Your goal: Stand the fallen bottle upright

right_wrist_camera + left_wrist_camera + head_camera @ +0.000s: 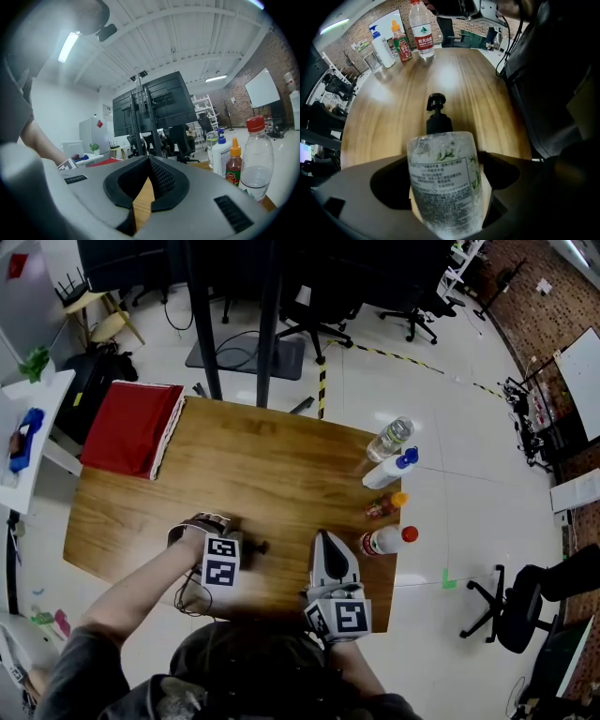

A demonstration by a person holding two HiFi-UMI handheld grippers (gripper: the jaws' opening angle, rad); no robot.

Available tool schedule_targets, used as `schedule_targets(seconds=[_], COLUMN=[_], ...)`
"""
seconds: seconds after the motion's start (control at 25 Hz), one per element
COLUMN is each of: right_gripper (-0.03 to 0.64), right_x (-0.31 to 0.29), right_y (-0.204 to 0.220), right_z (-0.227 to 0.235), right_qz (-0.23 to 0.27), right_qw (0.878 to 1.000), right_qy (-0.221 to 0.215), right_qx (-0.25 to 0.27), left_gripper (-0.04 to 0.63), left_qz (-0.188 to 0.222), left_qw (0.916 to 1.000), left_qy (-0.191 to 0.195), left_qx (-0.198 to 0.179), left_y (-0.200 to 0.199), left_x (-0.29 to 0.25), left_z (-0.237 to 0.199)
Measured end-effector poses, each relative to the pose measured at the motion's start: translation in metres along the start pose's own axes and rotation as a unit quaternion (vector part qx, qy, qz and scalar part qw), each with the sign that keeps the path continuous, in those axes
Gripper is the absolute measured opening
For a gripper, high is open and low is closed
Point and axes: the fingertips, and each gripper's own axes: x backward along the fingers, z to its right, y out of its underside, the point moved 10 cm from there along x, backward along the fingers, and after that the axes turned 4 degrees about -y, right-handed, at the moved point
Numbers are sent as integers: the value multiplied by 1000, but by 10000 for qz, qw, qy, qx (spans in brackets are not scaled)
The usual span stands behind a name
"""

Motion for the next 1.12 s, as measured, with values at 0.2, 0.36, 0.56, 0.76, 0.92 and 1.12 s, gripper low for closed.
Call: schedule_targets(seconds=[0.2,0.36,0.56,0.76,0.92,1.12], right_gripper=[9,9,9,9,9,9], right_x=[-4,-8,-10,-12,-17,-19], right_y=[1,3,4,8,9,9], right_z=[3,3,4,8,9,7], right_qz=[-2,-39,-54,-79,-99,-111], right_qw=[10000,10000,10000,9998,9998,9997], right_qy=[14,-9,-20,18,-28,-51], right_qx=[-49,-79,-79,-165,-160,-190], left_gripper=[477,477,479,479,479,477], left_qz=[-29,-43,-32,74,102,12], left_qw=[10000,9997,9991,9989,9989,9991], left_qy=[75,243,431,452,435,426], left_qx=[-27,3,51,55,108,76], left_y=[-1,-1,0,1,2,1], left_x=[-2,-5,-5,-7,-7,-6], left_z=[-2,-6,-11,-13,-15,-15])
